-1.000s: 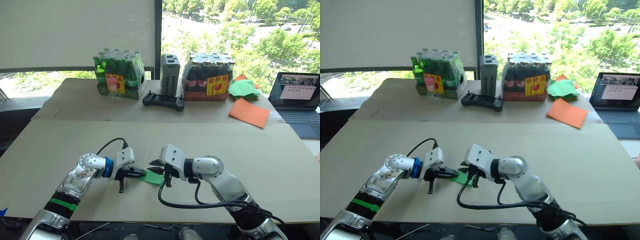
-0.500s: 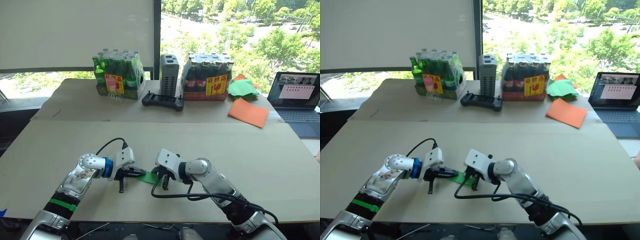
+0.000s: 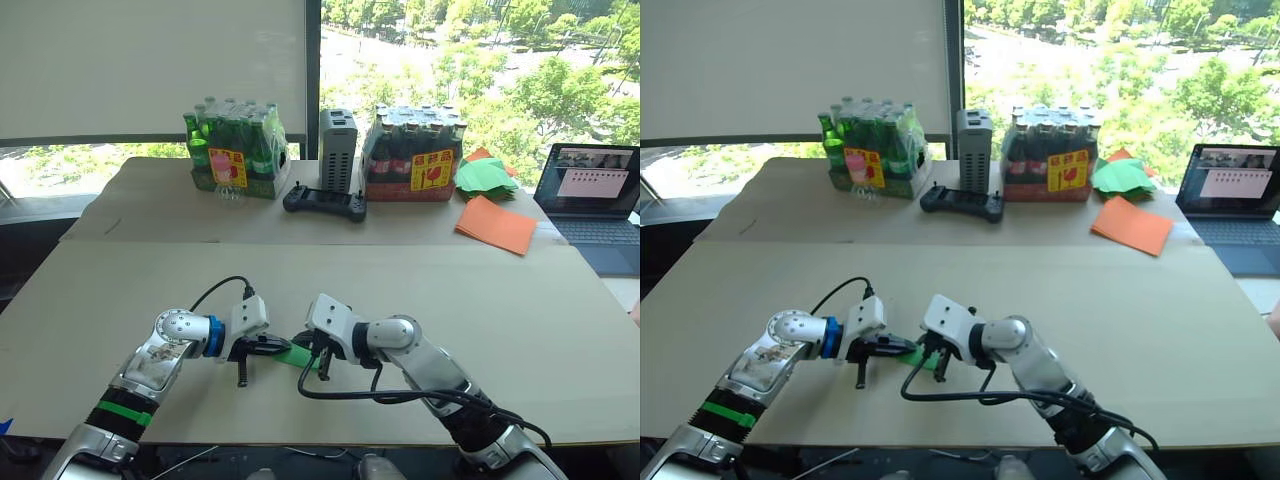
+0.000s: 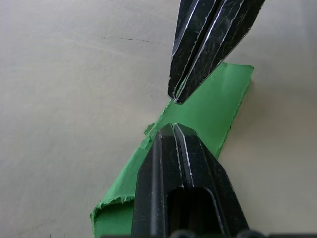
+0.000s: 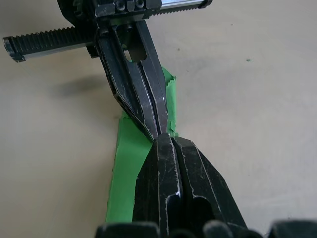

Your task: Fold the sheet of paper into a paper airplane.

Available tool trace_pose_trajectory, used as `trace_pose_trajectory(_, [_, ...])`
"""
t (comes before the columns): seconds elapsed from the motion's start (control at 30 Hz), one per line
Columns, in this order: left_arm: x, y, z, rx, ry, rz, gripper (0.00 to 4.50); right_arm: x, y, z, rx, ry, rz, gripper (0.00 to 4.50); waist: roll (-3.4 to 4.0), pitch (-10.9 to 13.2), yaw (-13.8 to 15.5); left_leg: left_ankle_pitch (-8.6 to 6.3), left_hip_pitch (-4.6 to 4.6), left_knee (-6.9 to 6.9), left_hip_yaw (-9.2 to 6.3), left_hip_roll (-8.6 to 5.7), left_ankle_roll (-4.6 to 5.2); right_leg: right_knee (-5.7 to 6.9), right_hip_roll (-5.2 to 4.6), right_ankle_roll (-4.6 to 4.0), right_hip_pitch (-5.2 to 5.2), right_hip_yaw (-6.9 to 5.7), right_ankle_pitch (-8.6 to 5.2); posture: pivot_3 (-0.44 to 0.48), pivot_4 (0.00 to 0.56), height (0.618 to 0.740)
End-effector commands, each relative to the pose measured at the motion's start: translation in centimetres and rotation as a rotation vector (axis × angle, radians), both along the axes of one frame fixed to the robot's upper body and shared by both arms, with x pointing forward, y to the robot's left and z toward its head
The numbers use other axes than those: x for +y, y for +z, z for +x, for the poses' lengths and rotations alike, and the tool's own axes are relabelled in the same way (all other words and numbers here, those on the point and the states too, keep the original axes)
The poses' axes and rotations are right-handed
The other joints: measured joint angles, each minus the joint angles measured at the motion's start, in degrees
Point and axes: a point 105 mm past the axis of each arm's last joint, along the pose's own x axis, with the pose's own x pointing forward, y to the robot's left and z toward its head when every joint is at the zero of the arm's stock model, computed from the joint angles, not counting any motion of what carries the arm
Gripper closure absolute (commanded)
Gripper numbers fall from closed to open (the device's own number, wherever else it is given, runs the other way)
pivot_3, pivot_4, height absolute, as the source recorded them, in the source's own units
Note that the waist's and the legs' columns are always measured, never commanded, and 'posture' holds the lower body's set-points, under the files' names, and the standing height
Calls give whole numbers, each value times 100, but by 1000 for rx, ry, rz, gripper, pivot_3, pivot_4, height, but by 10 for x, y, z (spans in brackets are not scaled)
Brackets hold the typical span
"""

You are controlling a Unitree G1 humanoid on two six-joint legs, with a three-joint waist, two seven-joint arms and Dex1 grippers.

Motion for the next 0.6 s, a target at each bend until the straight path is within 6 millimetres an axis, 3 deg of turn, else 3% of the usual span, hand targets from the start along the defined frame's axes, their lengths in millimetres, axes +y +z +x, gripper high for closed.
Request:
trace_pose_trajectory(0.03, [7,-18,-6,53,19,68,4500,-4,-8,3,-10,-14,-39,4482,0,0,1,0,-1,0,0,0,0,0,0,0,-1,0,0,0,150,740])
trace_pose_trajectory(0.13, [7,-18,-6,52,18,69,4500,-11,-24,2,27,-18,-95,4482,0,0,0,0,0,0,1,0,0,-1,0,0,1,1,0,0,150,740])
trace_pose_trajectory(0.6, [10,-18,-4,47,28,77,4500,-28,-51,-6,88,-45,-176,4482,3,-7,7,0,9,0,1,0,0,-1,0,3,10,1,-5,0,150,740])
